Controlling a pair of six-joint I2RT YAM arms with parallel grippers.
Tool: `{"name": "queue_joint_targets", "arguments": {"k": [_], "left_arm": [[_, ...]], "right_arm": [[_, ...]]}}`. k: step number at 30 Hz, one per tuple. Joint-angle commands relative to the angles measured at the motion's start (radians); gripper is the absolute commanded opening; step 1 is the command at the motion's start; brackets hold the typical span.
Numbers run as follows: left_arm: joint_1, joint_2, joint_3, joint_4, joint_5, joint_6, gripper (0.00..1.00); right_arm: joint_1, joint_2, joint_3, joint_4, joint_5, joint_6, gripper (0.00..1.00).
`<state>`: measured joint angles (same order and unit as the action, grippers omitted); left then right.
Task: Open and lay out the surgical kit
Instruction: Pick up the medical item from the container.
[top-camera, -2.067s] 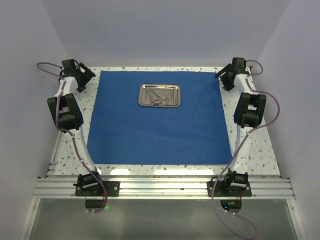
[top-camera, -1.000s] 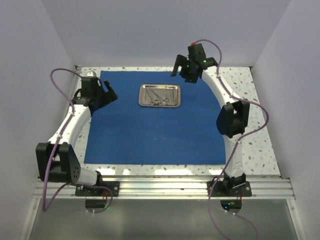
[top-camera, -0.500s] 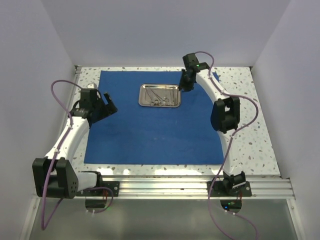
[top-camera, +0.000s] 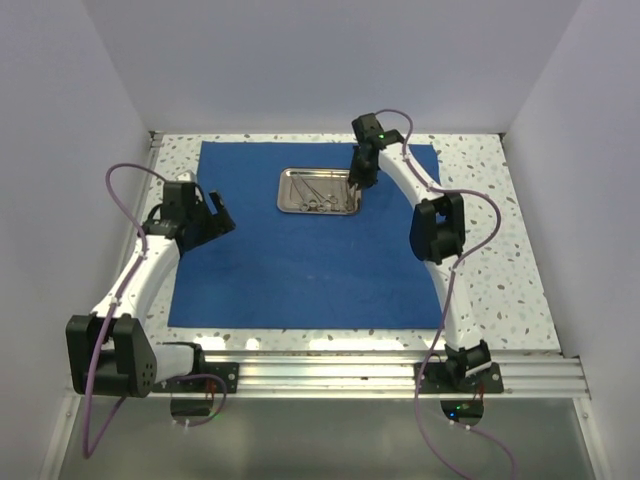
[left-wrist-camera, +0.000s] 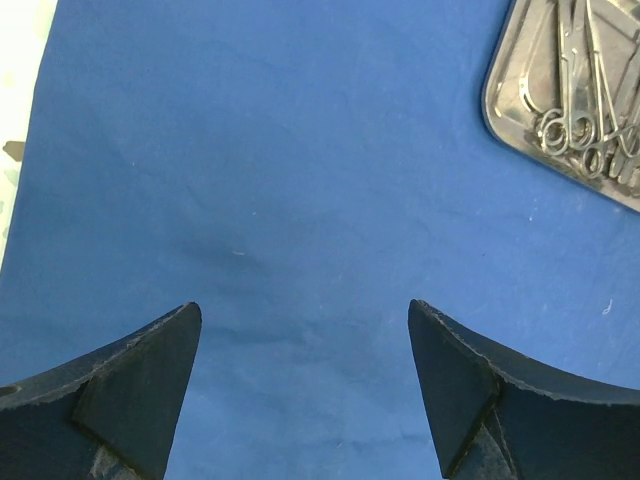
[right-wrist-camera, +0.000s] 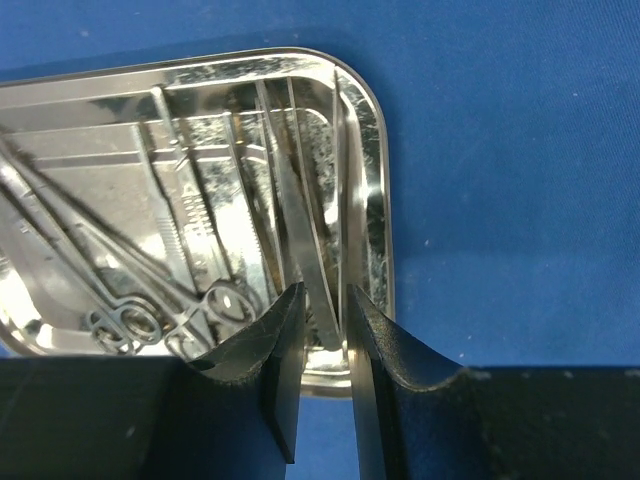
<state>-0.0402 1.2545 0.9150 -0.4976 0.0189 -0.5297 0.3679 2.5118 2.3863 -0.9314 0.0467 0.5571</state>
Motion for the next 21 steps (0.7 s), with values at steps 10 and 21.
{"name": "queue_joint_targets", "arguments": {"k": [10,21], "left_arm": [[0.002,-0.004,-0.018,0.007,-0.01,0.027,0.88],[0.002,0.01,-0.03,0.01,-0.014,0.023,0.88]], "right_arm": [[0.02,0.079,0.092,-0.055,0.09,-0.006,0.26],[0.083,0.179,0.154,-0.165,0.243,-0.082,0.21]]}}
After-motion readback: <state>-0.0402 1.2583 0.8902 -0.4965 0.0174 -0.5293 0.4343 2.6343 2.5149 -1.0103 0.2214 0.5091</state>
